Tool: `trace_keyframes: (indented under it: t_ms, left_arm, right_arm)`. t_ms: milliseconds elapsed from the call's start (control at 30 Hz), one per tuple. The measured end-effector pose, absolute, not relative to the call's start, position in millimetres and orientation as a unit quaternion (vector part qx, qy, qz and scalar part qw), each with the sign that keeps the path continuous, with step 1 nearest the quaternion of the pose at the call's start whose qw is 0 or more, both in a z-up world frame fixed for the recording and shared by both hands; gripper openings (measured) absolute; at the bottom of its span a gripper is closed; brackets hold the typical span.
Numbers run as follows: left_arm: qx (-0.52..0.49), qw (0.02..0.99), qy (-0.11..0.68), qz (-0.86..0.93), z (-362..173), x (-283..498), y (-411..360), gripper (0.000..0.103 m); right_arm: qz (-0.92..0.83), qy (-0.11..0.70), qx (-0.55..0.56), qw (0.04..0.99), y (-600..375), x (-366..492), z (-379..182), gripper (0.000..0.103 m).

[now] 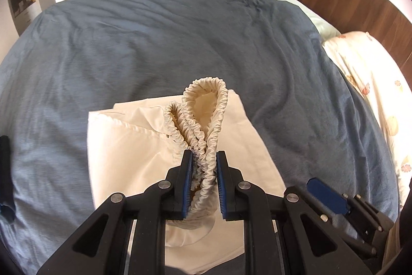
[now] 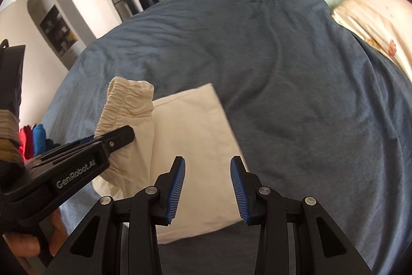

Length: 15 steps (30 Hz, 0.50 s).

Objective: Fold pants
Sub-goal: 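Grasp the waistband with the left tool and lift it toward the leg hems, then fold the waistband over onto the leg hems with the left tool, then open it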

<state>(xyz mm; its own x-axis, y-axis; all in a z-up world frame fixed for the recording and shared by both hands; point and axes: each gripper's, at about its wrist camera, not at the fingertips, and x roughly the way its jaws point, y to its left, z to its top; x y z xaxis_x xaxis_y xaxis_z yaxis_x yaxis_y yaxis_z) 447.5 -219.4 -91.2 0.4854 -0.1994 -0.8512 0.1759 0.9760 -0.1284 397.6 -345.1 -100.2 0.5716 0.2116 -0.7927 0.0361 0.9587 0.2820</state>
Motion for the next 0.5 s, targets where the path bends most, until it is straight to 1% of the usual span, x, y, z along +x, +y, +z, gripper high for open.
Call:
trace_keyframes:
  t_ms: [167,267,333,400,500]
  left_arm:
    - [-0.002,0.858,0.499,-0.120,-104.7,452.1,-248.5,0.019]
    - [-0.009,0.851,0.506,-0.141,-113.2,456.4,-261.4,0.021]
    - [-0.012,0.849,0.501,-0.165,-111.5,455.2,-268.8,0.026]
    - [-0.006,0.849,0.494,-0.190,-104.6,451.4,-272.7,0.035]
    - [0.012,0.856,0.472,-0.212,-87.1,438.3,-268.2,0.042]
  right_arm:
    - [0.040,0.471,0.146,0.869,-366.3,397.0,-116.8,0.037]
    - [0.033,0.476,0.147,0.866,-376.6,397.5,-124.3,0.037]
    - [0.025,0.480,0.143,0.865,-381.9,397.8,-129.3,0.037]
    - [0.017,0.483,0.144,0.864,-388.8,397.3,-132.6,0.037]
    - [0.005,0.482,0.145,0.864,-393.5,394.7,-130.8,0.037]
